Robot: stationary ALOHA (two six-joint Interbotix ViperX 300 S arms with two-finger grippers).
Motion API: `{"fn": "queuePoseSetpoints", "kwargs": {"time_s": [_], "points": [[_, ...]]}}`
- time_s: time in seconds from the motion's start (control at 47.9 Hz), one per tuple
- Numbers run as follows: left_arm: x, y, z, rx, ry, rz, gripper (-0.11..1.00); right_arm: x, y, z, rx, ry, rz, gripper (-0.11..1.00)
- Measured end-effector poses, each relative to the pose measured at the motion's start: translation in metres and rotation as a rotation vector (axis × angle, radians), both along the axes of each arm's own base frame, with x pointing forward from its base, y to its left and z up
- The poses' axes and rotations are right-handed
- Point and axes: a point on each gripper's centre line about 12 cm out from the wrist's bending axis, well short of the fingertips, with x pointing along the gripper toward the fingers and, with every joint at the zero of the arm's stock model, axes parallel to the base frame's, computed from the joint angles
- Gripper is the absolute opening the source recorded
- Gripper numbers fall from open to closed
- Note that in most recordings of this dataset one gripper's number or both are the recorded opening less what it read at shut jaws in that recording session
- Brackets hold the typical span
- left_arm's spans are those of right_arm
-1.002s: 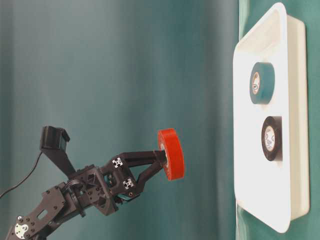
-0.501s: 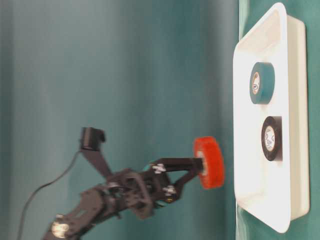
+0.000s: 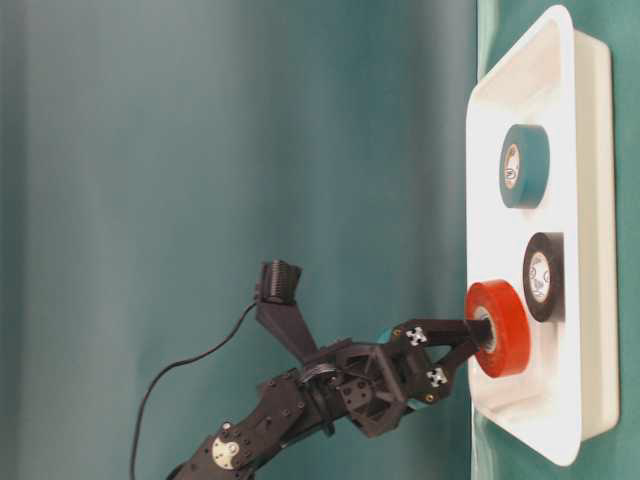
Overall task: Pick up the tape from a random location and place it into the white case.
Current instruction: 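Lower the orange-red roll into the tray and release it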
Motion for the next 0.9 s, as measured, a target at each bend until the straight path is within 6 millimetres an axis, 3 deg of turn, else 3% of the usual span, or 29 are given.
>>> {"fn": "queuePoseSetpoints", "kwargs": {"time_s": [0.397,0.439,0.564,0.668,0.731,0.898], "points": [[-0.003,0.004,-0.012,0.003,0.043,-0.028,0.24,0.000,0.000,0.000,0.000,-0.001,-0.001,0.90],[-0.003,0.004,-0.012,0.001,0.044,-0.025,0.30,0.000,0.000,0.000,0.000,0.000,-0.001,0.90],[-0.003,0.004,-0.012,0.000,0.045,-0.025,0.69,0.000,0.000,0.000,0.000,0.000,0.000,0.90],[-0.003,0.004,-0.012,0.000,0.045,-0.025,0.94,0.000,0.000,0.000,0.000,0.000,-0.001,0.90],[-0.003,0.004,-0.012,-0.001,0.047,-0.025,0.99,0.000,0.000,0.000,0.000,0.000,-0.002,0.90],[-0.004,0.004,-0.012,-0.002,0.048,-0.024,0.99,0.000,0.000,0.000,0.000,0.000,-0.002,0.90]]}}
